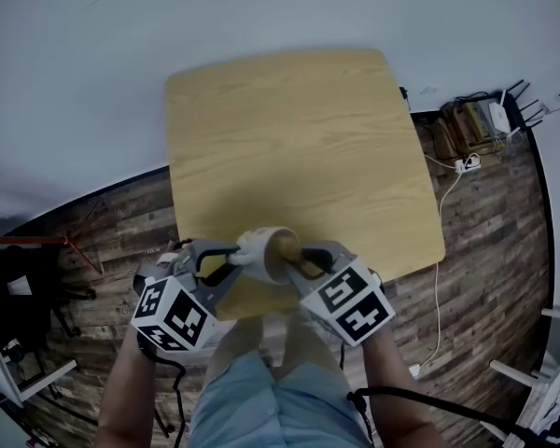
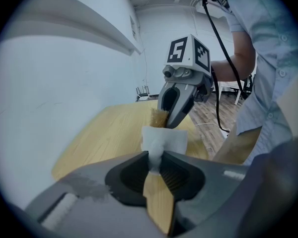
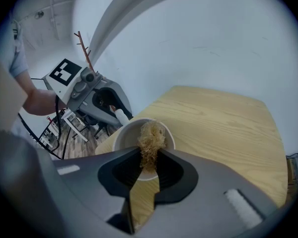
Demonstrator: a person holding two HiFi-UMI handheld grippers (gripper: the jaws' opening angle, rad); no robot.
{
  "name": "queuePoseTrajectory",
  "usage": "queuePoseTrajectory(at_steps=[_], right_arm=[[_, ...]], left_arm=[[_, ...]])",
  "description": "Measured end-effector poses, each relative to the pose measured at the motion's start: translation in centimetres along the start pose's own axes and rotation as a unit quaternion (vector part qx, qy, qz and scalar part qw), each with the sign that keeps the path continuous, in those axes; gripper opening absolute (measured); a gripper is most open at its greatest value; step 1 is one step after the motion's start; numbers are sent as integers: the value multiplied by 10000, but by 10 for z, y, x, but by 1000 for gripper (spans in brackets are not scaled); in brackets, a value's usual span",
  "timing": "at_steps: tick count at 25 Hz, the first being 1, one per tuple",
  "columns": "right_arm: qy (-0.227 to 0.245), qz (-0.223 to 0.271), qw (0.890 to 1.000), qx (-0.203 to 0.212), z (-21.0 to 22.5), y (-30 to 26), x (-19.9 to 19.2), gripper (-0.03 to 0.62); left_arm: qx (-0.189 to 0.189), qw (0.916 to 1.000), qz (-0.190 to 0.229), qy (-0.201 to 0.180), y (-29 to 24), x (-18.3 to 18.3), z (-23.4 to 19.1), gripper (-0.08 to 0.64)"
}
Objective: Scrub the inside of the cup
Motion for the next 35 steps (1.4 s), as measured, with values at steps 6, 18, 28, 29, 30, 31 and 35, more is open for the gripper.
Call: queuePoseTrajectory(at_steps=[6,18,28,29,30,31,35], right_arm=[[-99,-74,9999,99,-11,2,-10,72],[13,235,9990,383,-22,-1,10,71],[399,142,9989,195,3,4,22,71],[401,134,9989,192,3,3,22,71],[390,123,9990,188,4,3,20,71],[374,106,9991,187,4,2,18,72],[334,19,9992,221,2,3,7,72]], left_arm=[[48,10000,-49,-58,0,2,2,89],[-60,10000,-71,34,-3,-2,4,89],[-63,9999,-104,69,0,-6,2,89],[-54,9999,-102,78,1,-7,1,89],[-44,9999,-101,89,1,-8,1,89],[-36,9999,-101,101,1,-8,0,89],[2,9999,-111,124,2,-10,0,89]])
Point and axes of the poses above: the fingertips, and each gripper's own axes: y backward along the fingers, z to its right, x out of its top, the point moved 3 cm from there along y, backward along the fingers, and after that the axes turned 9 degrees about y, right-handed, at the moved point
